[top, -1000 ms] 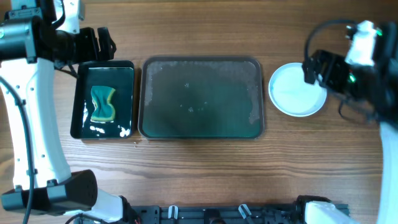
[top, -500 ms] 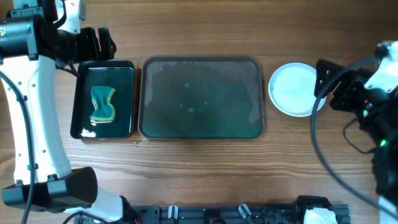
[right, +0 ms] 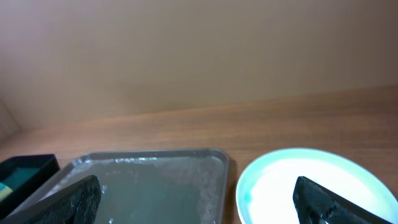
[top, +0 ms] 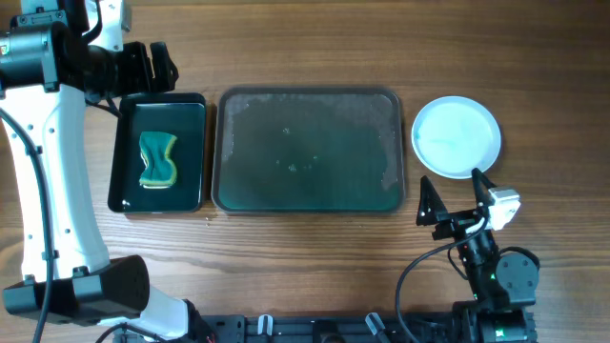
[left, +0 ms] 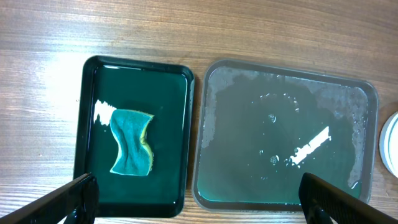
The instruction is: Clean dirty plates on tray and stack at the side
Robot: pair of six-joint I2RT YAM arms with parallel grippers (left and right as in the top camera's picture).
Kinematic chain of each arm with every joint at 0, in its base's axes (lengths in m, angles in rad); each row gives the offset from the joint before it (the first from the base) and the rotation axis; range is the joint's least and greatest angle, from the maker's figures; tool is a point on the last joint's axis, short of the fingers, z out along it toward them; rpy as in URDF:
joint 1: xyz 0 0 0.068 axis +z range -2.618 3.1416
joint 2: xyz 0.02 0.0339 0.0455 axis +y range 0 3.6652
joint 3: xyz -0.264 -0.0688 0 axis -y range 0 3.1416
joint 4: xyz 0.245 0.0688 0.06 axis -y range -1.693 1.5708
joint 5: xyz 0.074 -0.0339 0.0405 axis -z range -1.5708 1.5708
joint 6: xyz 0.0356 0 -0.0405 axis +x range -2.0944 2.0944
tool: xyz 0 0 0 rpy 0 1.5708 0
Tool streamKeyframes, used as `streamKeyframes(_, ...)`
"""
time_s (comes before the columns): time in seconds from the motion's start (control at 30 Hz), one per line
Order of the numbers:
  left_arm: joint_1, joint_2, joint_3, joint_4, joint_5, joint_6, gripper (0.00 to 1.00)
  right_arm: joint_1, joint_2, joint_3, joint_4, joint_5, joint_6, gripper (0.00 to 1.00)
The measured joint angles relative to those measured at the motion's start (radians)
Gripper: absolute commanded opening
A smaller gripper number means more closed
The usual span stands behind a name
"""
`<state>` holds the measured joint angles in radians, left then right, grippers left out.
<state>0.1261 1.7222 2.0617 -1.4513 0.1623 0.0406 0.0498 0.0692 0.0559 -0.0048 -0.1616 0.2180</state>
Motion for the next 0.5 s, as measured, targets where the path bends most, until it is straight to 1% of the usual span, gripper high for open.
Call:
streamKeyframes(0.13, 0.000, 0.000, 0.000, 0.000, 0.000, 0.000, 1.00, 0.000, -0.042, -0.048, 0.013, 0.013, 0.000, 1.00)
streamKeyframes(0.5, 0.000, 0.000, 0.000, 0.000, 0.000, 0.000, 1.00, 0.000, -0.050, -0.048, 0.013, 0.017, 0.000, 1.00)
